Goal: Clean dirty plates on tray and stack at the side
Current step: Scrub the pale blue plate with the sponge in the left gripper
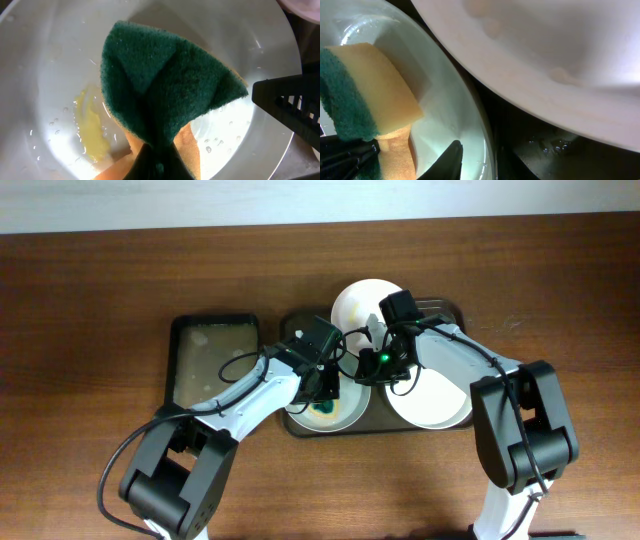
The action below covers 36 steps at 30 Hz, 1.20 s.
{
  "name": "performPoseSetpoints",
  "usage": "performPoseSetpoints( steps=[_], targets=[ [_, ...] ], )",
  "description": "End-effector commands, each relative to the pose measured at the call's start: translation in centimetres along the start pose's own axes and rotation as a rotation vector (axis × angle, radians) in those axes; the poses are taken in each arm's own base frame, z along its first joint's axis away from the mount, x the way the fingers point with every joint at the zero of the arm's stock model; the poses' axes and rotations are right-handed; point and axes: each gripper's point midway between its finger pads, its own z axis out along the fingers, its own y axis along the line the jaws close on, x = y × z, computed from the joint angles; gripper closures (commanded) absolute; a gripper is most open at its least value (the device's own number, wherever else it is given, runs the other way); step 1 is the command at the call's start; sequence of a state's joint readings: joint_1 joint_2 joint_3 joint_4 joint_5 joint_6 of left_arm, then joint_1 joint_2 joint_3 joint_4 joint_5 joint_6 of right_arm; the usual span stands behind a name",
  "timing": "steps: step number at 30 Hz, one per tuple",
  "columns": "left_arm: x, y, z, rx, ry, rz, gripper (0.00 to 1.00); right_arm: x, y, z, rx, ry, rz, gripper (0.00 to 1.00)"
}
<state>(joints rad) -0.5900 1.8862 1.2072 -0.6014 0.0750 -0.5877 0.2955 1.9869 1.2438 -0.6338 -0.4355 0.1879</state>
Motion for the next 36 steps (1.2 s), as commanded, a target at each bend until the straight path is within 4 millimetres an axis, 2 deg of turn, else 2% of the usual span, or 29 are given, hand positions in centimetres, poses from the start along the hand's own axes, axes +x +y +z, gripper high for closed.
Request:
performPoseSetpoints(
  steps=[1,4,6,11,14,16,19,24,26,31,36],
  targets=[
    [-0.1,2.9,0.9,-0.161,-0.031,-0.01,1.0,0.3,-0.2,0.7,0.005,0.019,0.009,0.75],
    [-0.6,6.6,0.1,-0.359,-0.089,0.003,1.0,0.3,-0.3,0.7,0.011,0.021,0.01,0.75],
    [-1.0,8.3,-0.7,-0.458,-0.118,0.013,1.0,0.3,-0.6,0.7,0.031,0.018,0.011,0.76],
    [-2.3,9.7,-2.2,-0.569,-0.189,0.025,1.0,0.3,-0.6,0.7,0.032,0.018,0.011,0.81],
    [-3.5,8.8,-3.7,-0.552,-0.224,0.016,1.0,0.2,-0.6,0.7,0.032,0.017,0.011,0.82],
    [-4.1,7.1,-4.1,-0.466,-0.231,-0.027,1.0,0.3,-0.6,0.7,0.031,0.018,0.011,0.82],
    [-3.5,4.4,-3.2,-0.296,-0.184,-0.107,1.0,0.2,-0.6,0.7,0.031,0.017,0.01,0.81],
    [-3.1,-0.7,-2.1,-0.027,-0.107,-0.11,1.0,0.2,-0.6,0.7,0.031,0.017,0.01,0.81],
    [-3.1,-1.6,-1.7,0.007,-0.103,-0.103,1.0,0.3,-0.6,0.7,0.031,0.017,0.011,0.81],
    [-2.8,-1.1,0.5,-0.022,-0.08,-0.109,1.0,0.3,-0.6,0.7,0.031,0.017,0.011,0.81],
    [-2.5,2.5,2.3,-0.191,-0.083,-0.117,1.0,0.3,-0.6,0.7,0.031,0.018,0.011,0.81]
  ],
)
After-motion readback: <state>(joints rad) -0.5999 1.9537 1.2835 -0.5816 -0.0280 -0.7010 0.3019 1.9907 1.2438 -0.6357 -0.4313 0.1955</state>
